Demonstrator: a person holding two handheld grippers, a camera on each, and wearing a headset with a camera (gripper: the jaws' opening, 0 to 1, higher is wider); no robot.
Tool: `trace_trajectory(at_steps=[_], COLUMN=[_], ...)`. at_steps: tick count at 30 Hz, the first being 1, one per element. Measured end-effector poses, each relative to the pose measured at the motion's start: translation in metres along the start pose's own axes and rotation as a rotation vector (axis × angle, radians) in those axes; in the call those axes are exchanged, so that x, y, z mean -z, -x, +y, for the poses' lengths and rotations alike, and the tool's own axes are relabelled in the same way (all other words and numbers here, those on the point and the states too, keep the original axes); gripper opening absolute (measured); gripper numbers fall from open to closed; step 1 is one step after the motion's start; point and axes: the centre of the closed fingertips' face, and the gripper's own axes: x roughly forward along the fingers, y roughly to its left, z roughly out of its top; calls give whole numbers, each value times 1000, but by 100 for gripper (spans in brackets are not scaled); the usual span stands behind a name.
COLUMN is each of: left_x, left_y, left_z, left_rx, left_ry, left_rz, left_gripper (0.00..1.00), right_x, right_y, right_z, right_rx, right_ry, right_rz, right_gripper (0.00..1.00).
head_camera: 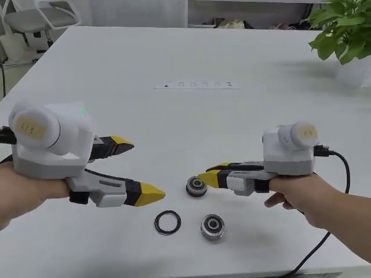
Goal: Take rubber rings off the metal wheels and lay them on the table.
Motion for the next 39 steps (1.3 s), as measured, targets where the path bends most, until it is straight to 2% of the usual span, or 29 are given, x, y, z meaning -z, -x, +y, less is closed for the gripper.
trace_trajectory(at_steps=[12, 20, 29, 39], left_x=[-8, -12, -7, 6], left_y=[-23, -42, -63, -82], left_z=[6, 9, 7, 4], left_rx=[19, 30, 53, 79], left_ry=[9, 6, 0, -2], left_rz=[2, 4, 26, 61], left_gripper=[67, 64, 61, 56], right_x=[6, 16, 28, 40], right_y=[9, 9, 2, -7], right_z=[-20, -24, -20, -18], right_rx=[52, 59, 39, 19], right_ry=[37, 83, 136, 165], right_rz=[8, 34, 72, 106], right_gripper=[22, 24, 25, 24])
